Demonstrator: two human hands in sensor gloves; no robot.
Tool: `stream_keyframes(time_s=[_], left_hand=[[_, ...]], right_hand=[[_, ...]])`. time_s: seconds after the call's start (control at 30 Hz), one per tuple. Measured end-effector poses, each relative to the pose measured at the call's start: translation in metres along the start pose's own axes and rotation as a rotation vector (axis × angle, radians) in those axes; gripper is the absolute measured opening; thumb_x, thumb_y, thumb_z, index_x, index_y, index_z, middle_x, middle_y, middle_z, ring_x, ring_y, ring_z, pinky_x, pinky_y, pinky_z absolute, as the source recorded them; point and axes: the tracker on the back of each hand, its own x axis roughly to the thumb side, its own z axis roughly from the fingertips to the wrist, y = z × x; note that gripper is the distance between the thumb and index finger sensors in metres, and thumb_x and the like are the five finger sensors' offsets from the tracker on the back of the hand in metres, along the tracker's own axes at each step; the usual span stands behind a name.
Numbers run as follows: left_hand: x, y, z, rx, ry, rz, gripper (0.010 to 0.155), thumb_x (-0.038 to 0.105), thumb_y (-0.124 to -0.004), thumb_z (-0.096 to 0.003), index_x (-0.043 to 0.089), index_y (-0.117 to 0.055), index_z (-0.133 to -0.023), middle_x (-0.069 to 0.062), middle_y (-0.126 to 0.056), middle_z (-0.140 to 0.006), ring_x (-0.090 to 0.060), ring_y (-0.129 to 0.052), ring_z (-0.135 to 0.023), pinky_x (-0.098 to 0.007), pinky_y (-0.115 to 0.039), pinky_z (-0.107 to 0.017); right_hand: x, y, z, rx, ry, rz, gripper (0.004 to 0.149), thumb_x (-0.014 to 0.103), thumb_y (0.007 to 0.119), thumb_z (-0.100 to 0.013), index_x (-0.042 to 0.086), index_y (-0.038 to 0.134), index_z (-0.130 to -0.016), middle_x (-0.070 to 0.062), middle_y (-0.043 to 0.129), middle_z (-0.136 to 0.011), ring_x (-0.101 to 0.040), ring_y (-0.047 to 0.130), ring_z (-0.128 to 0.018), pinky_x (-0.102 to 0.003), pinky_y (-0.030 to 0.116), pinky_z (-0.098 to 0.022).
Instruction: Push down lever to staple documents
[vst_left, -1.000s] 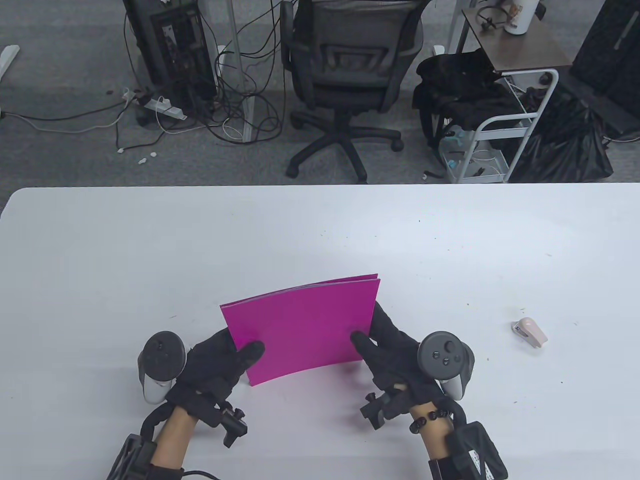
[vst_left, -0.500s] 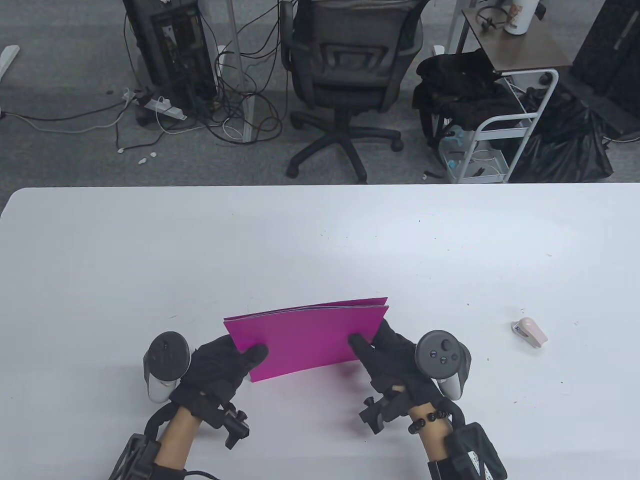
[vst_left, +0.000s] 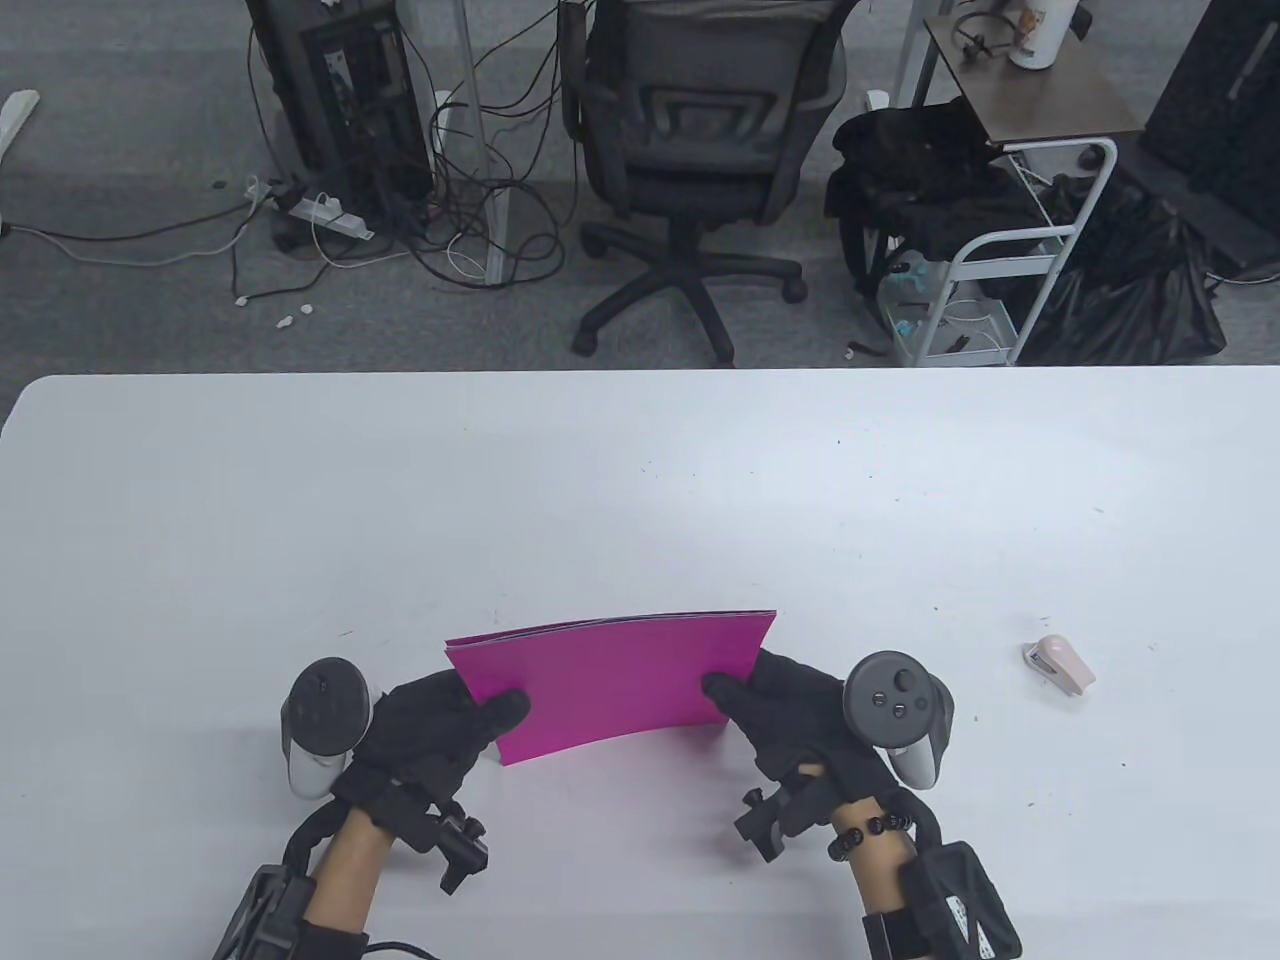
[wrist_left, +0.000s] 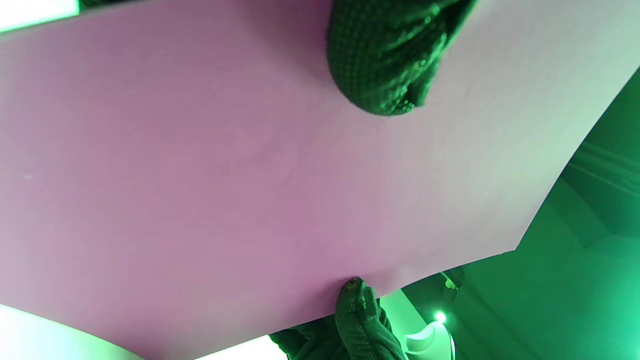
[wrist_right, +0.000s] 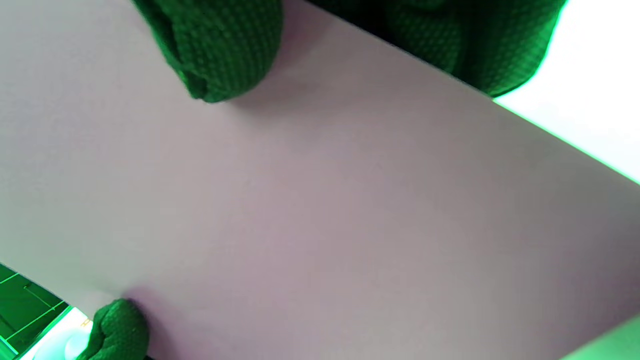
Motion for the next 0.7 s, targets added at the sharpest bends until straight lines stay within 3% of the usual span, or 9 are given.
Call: stream_keyframes(time_s=[0.7], left_hand=[[0.0019,-0.0029,0.0014,0.064,-0.01,-0.061,0.042,0.029,-0.083,-0.0533,0.019,-0.084,-0.094,-0.007,-0.1,-0.09,-0.033,-0.103,-0.081,-0.061,-0.086,-0.06]], right_hand=[[-0.0037,0.001,0.0002,0.024,0.022,0.006,0.044,0.033,0.079,-0.049,0.013,0.08,-0.088,-0.015,0.091,-0.085,-0.041,0.097,-0.074,-0.059,0.078,-0.06]])
